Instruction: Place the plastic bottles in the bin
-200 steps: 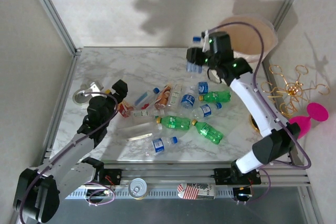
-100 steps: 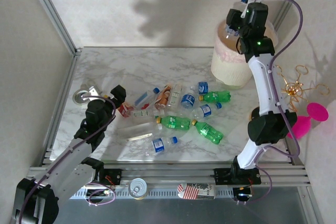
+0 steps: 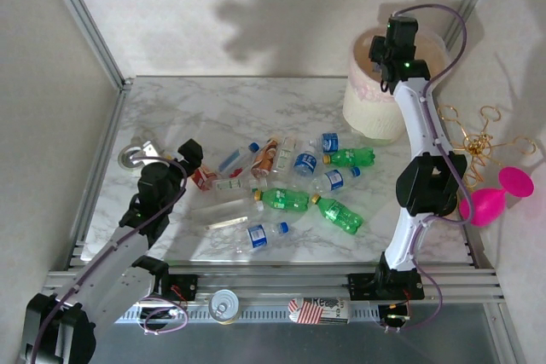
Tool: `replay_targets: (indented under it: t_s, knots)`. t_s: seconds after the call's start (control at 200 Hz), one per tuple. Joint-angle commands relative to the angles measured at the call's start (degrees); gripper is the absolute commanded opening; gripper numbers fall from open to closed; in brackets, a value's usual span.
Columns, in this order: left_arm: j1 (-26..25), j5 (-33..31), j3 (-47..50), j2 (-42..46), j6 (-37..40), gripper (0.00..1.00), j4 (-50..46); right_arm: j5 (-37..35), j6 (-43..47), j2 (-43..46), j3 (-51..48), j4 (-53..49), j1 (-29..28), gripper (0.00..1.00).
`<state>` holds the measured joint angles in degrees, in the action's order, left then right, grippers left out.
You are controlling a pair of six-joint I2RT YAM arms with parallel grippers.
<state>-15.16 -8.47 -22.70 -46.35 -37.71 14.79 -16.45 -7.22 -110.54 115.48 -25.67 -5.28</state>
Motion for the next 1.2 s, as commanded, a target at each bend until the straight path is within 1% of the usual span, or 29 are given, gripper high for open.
replay_targets:
  t_s: [0.0, 0.075, 0.19, 0.26, 0.32, 0.466, 0.566, 0.661, 0.811, 0.896, 1.001, 1.137, 1.197]
  knots:
    - [0.9, -2.7, -0.4, 2.1, 2.3, 1.0, -2.2, -0.2, -1.0, 0.1, -0.4, -0.9, 0.1, 0.63]
    - [1.5, -3.5, -0.7, 3.0, 3.3, 1.0, -3.2, -0.3, -1.1, 0.5, 0.1, -1.2, 0.0, 0.74]
    - [2.2, -4.6, -1.0, 4.2, 5.7, 1.0, -4.0, -0.1, -1.0, 1.9, 1.7, -1.7, 0.1, 0.86]
    - [2.9, -5.4, -1.2, 4.7, 7.4, 1.0, -4.4, 1.0, -1.1, 3.5, 2.5, -2.0, 0.0, 0.92]
    - [3.7, -6.2, -1.3, 4.7, 8.1, 0.99, -4.6, 2.3, -1.3, 5.2, 2.7, -1.9, -0.2, 0.99]
    - [7.1, -5.5, -0.7, 3.7, 6.6, 1.0, -3.9, 5.3, -1.2, 11.0, 1.1, -1.2, -2.6, 0.99]
    - [9.9, -3.4, -0.3, 1.8, 4.5, 0.99, -3.3, 7.9, -0.8, 15.3, -1.5, -1.1, -6.2, 0.99]
    - [12.8, -1.0, 0.1, -0.5, 2.6, 1.0, -2.6, 10.2, -1.2, 19.9, -6.6, 0.7, -9.8, 0.99]
    - [17.7, 1.7, 1.1, -4.2, 0.0, 1.0, -2.0, 13.4, -2.9, 27.9, -18.4, 4.4, -15.7, 0.99]
    - [20.4, 2.2, 2.6, -5.1, -0.4, 1.0, -1.1, 13.8, -5.4, 32.9, -28.7, 7.8, -18.7, 0.99]
    - [23.5, 2.0, 5.2, -4.8, -0.8, 1.0, 0.5, 16.2, -9.8, 38.9, -40.5, 13.7, -20.9, 0.99]
    - [26.8, 1.7, 7.4, -5.3, -1.0, 1.0, 2.4, 20.6, -15.3, 41.9, -50.2, 19.4, -23.3, 0.99]
    - [28.5, 2.1, 7.3, -6.8, -0.7, 1.0, 2.6, 21.0, -17.3, 42.1, -53.2, 21.1, -24.8, 0.99]
